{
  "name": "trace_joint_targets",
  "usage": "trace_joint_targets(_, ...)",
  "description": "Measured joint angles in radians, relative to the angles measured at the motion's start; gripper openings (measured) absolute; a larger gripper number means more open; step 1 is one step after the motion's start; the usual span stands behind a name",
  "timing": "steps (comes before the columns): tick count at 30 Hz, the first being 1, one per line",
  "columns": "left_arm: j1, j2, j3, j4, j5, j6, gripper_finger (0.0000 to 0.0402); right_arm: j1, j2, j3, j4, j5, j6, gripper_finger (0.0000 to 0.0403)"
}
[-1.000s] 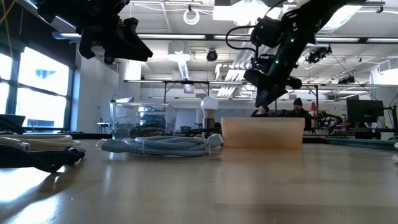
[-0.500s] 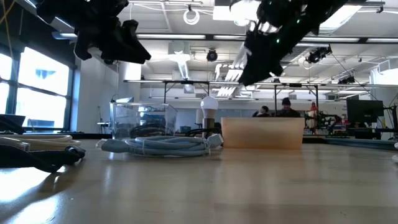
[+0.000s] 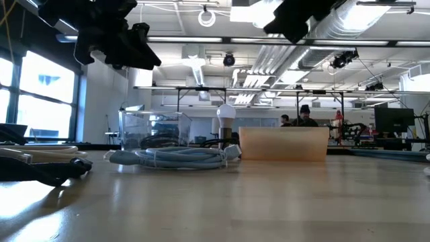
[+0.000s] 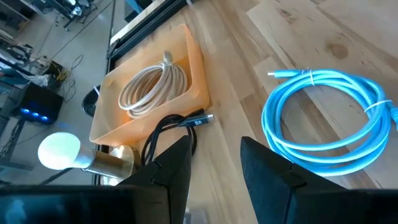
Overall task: Pick & Place USB Port
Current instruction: Put the light brown charger cable into the orange bin
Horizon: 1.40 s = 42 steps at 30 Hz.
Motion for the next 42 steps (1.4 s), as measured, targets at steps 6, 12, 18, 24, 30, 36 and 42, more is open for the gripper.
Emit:
trace_joint_targets(6, 0.000, 0.000, 0.000, -0.018, 0.048, -0.004, 0.0136, 0.168, 0.000, 0.000, -0.046, 0.169, 0.122, 0.0158)
trace_joint_targets(12, 0.000, 0.000, 0.000, -0.080, 0.077, -0.027, 0.0136, 0.262, 0.000, 0.000, -0.197, 0.252, 0.443, 0.0139)
trace_joint_targets(18, 0.000, 0.000, 0.000, -0.088, 0.076, -0.027, 0.0136, 0.324, 0.000, 0.000, -0.308, 0.237, 0.681, 0.0138)
trace_joint_targets(24, 0.000, 0.000, 0.000, -0.094, 0.076, -0.028, 0.0136, 0.403, 0.001, 0.000, -0.321, 0.181, 0.911, 0.0137)
trace_joint_targets(30, 0.000, 0.000, 0.000, -0.098, 0.076, -0.028, 0.0136, 0.485, 0.028, 0.000, -0.320, 0.180, 1.105, 0.0137)
trace_joint_targets(36, 0.000, 0.000, 0.000, -0.101, 0.076, -0.031, 0.0136, 0.543, 0.086, 0.000, -0.316, 0.150, 1.307, 0.0137)
trace_joint_targets(42, 0.000, 0.000, 0.000, -0.103, 0.076, -0.035, 0.0136, 0.566, 0.157, 0.000, -0.314, 0.041, 1.456, 0.0138)
